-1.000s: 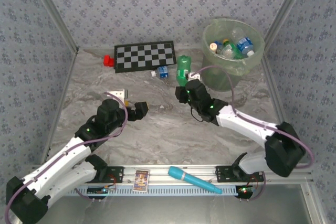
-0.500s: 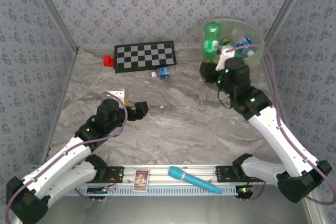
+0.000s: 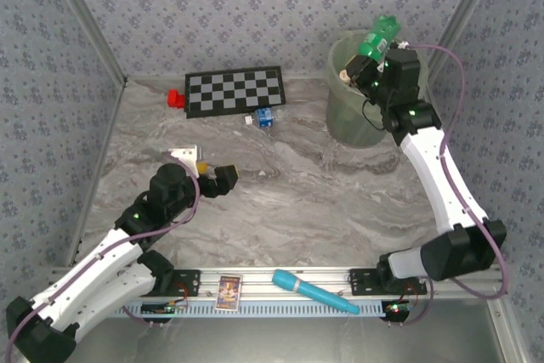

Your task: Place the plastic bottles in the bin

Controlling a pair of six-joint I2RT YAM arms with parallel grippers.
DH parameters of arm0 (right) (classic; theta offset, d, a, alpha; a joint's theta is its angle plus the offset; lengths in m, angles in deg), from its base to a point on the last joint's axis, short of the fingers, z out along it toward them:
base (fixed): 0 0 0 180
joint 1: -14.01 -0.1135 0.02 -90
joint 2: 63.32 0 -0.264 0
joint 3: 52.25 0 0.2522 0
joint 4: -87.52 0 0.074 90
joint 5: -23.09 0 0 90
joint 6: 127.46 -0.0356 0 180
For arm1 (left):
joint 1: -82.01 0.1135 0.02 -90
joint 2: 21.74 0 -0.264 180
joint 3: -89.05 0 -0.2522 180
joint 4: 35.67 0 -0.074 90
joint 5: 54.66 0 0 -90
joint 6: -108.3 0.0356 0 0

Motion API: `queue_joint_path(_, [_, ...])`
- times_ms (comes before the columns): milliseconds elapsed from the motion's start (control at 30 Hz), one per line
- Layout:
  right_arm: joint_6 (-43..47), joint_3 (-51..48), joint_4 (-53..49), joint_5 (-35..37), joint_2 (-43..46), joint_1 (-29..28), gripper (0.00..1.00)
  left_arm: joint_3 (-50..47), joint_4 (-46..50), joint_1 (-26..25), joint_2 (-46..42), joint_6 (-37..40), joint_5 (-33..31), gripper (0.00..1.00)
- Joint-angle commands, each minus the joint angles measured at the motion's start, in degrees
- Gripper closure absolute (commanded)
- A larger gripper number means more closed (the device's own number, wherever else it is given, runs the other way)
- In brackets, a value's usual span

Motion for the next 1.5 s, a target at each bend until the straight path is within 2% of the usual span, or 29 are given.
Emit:
queue_joint_path(0, [-9.82, 3.93, 3.53, -0.97, -2.32, 0.33, 0.76, -1.31, -0.18, 0.25, -2.18, -0.69, 0.01, 0.00])
queue_joint_path(333, [-21.38, 10.79, 6.15, -0.23, -11.81, 0.42, 0.75, -2.54, 0.54, 0.25, -4.36, -0.87, -0.38, 0.00])
queue_joint_path(600, [-22.41, 15.24, 4.46, -0.14, -17.40, 0.95, 0.75, -2.72, 1.64, 0.25, -5.60, -0.60, -0.83, 0.00])
queue_joint_path(700, [-22.42, 16.91, 4.05, -1.19, -18.52, 1.08, 0.60, -2.86, 2.29, 0.25, -6.26, -0.35, -1.31, 0.00])
queue_joint_path(800, [-20.63, 18.47, 2.19, -1.14, -18.42, 0.73, 0.24, -3.16, 2.30, 0.25, -6.66, -0.25, -1.78, 0.00])
queue_joint_path(900, [-18.80, 18.52, 1.97, -0.34, -17.30, 0.18, 0.00, -3.43, 1.46, 0.33, -6.36, -0.42, -1.67, 0.00])
queue_joint_path(1467, [-2.57, 18.03, -2.14, 1.66, -11.31, -2.25, 0.00, -3.37, 1.01, 0.32, -4.81, -1.13, -0.91, 0.00])
